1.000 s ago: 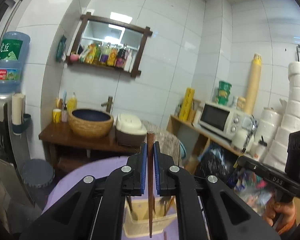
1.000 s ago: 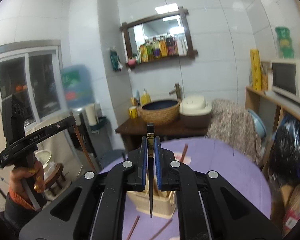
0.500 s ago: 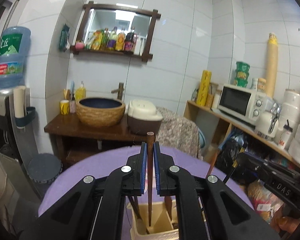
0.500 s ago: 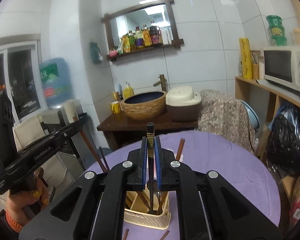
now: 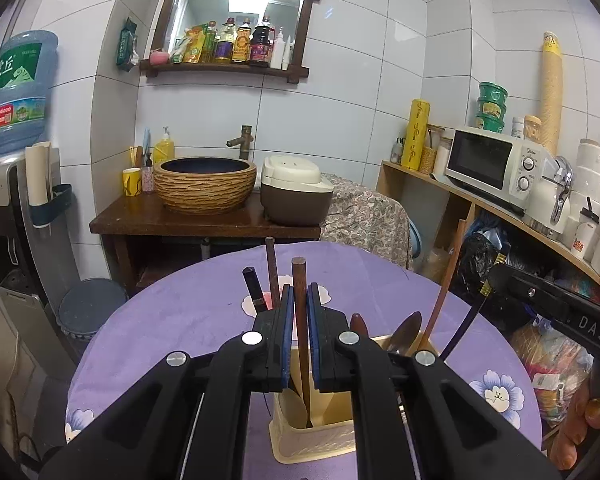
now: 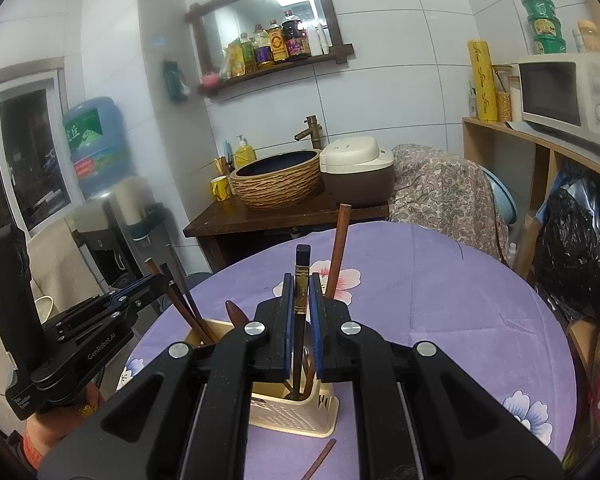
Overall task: Organize utensils
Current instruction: 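Lower both chopsticks into the basket and open both tools, then withdraw both tools toward the last brown chopsticks on the table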
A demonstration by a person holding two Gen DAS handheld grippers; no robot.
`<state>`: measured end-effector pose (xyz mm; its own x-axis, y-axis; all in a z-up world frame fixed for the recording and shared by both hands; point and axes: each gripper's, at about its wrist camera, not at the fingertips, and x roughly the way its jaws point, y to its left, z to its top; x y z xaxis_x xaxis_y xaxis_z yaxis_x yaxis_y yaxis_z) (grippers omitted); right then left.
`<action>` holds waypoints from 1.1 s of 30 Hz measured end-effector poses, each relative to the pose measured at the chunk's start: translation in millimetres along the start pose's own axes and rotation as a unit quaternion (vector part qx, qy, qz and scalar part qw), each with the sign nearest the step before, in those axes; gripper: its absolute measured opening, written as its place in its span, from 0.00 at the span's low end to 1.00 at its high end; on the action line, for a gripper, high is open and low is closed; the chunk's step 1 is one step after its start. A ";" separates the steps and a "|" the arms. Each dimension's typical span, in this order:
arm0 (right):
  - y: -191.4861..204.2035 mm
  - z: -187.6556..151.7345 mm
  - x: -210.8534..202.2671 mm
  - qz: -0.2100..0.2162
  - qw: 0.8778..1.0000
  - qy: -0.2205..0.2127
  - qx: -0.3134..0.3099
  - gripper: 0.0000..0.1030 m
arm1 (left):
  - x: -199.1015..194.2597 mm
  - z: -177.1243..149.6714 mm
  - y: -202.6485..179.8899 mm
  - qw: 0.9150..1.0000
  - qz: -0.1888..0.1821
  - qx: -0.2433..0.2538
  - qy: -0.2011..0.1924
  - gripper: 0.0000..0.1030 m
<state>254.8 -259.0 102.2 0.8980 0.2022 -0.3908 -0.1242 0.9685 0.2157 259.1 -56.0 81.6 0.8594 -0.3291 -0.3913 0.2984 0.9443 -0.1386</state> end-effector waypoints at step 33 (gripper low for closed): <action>54.4 -234.8 11.5 -0.113 0.948 0.277 -0.111 0.94 | -64.0 -178.5 51.4 0.986 0.100 -0.001 0.134 0.95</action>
<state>159.2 -169.8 -100.8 0.5600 -0.0286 -0.8280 -0.0969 0.9903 -0.0997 145.3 13.2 -62.9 0.7607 -0.1259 -0.6368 0.1333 0.9904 -0.0366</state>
